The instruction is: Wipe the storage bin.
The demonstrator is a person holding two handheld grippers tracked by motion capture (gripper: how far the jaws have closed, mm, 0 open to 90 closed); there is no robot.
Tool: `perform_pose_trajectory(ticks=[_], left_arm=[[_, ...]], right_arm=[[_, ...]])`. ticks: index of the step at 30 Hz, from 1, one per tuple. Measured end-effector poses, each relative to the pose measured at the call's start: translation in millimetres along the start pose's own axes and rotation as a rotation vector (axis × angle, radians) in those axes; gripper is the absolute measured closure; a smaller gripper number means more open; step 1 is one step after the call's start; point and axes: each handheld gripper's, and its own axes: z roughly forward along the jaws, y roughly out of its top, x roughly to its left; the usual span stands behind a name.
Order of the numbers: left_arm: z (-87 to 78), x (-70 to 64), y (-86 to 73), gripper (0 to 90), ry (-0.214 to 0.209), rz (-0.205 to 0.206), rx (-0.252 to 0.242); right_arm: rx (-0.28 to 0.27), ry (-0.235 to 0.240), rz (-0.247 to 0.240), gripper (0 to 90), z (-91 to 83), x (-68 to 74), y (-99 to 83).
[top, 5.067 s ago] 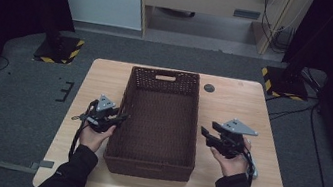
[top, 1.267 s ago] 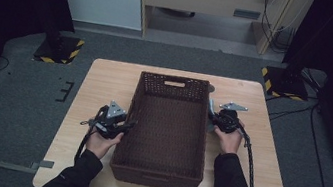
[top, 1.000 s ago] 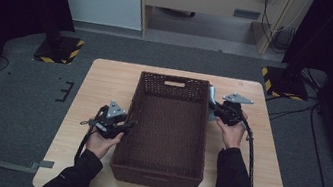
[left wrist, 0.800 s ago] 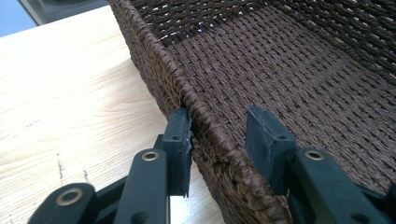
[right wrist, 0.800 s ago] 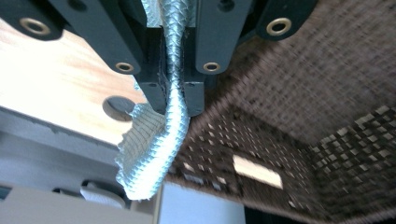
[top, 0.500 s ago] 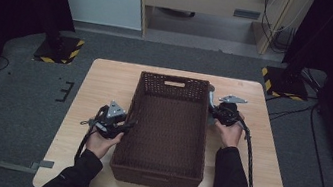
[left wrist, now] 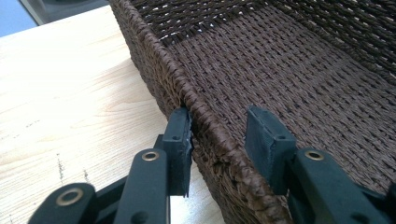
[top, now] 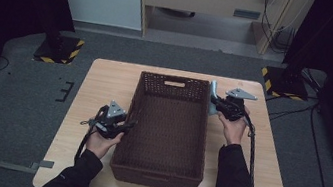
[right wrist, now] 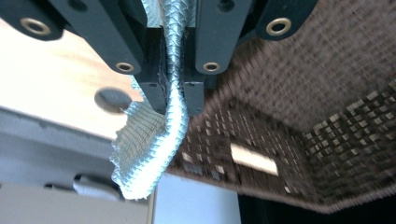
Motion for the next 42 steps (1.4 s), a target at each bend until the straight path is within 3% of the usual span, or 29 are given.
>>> perform_pose_trajectory(ticks=[1,4,10,12,15,23,27,32,34,38,39,42], left_arm=[[0.0,0.0,0.0,60.8,0.000,-0.001,0.000],[0.0,0.1,-0.1,60.7,0.000,-0.001,0.000],[0.8,0.1,0.4,62.0,0.012,-0.013,-0.001],[1.5,1.2,1.0,62.7,0.012,-0.020,-0.001],[3.1,3.3,2.1,63.4,0.010,-0.029,-0.002],[7.5,7.4,5.1,64.9,0.013,-0.042,-0.005],[8.5,8.9,6.0,64.7,0.010,-0.035,-0.005],[8.1,9.4,5.2,62.6,0.008,-0.048,-0.015],[7.6,10.1,4.9,58.3,0.017,-0.057,-0.019],[2.5,11.4,5.7,49.1,0.006,-0.062,-0.029],[2.5,11.4,5.7,47.6,0.006,-0.062,-0.029],[-5.4,9.2,5.3,46.3,0.002,-0.040,-0.030]], right_arm=[[-0.010,0.000,-0.002,84.6,-0.9,0.9,2.0],[0.088,-0.025,-0.023,84.5,6.1,-2.2,-7.8],[0.230,-0.025,0.016,84.5,22.3,-4.9,-40.9],[0.252,-0.019,0.031,84.5,25.3,-4.5,-51.0],[0.249,0.006,0.043,84.5,21.4,-2.3,-49.8],[0.046,0.050,-0.004,84.6,-21.8,3.5,-2.7],[0.095,0.048,-0.033,84.6,-20.3,7.1,-3.7],[0.186,0.025,-0.019,84.6,-5.7,4.8,-27.3],[0.239,0.021,-0.004,84.5,-0.6,3.9,-37.6],[0.292,0.028,0.003,84.5,3.2,4.8,-52.2],[0.292,0.028,0.003,84.5,3.2,4.8,-52.2],[0.205,0.058,0.000,84.5,-13.1,5.6,-40.1]])
